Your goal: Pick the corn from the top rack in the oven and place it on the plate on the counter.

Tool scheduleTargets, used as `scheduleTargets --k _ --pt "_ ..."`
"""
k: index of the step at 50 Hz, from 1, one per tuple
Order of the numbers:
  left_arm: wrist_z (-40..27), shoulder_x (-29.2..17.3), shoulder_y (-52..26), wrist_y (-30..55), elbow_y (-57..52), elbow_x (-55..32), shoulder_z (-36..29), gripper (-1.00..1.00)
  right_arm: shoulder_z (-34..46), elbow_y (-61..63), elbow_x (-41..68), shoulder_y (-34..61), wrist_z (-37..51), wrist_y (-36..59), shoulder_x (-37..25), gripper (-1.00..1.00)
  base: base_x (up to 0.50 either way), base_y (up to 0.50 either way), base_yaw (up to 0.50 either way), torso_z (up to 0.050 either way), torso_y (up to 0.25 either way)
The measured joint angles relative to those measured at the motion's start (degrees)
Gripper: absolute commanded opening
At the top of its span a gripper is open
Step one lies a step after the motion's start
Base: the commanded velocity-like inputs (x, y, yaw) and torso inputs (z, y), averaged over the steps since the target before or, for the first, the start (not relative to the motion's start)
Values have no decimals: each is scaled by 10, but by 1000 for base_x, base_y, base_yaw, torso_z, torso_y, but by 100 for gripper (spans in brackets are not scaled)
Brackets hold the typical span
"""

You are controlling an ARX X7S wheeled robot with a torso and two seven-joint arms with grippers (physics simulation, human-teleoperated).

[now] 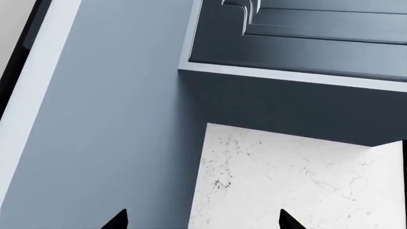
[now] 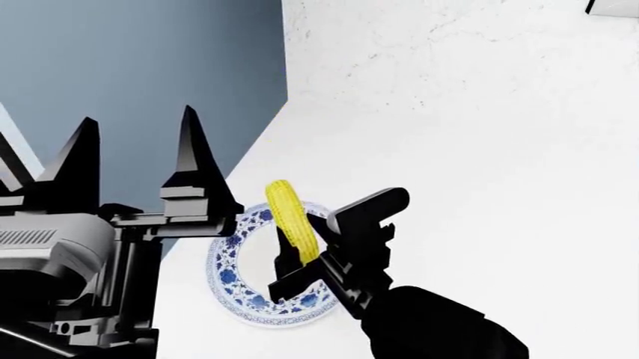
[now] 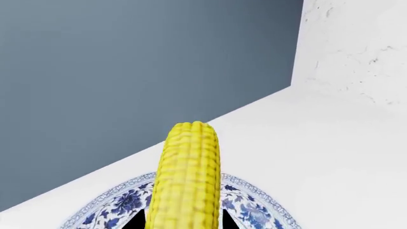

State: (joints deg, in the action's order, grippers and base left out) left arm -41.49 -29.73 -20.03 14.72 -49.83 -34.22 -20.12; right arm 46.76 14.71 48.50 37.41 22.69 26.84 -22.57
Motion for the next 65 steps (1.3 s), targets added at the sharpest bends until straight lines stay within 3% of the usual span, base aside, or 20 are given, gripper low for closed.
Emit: scheduleTargets --k 61,62,65 --pt "-6 -4 -3 -4 0 -2 -9 100 -5 5 30 -20 11 0 -3 -100 0 0 0 0 0" --pt "-6 -4 -4 -4 0 -2 -9 100 -5 6 31 -20 12 1 -3 100 0 0 0 0 0" --pt "-6 -4 -4 -4 1 -3 -9 100 -7 8 29 -17 12 4 -3 100 0 0 0 0 0"
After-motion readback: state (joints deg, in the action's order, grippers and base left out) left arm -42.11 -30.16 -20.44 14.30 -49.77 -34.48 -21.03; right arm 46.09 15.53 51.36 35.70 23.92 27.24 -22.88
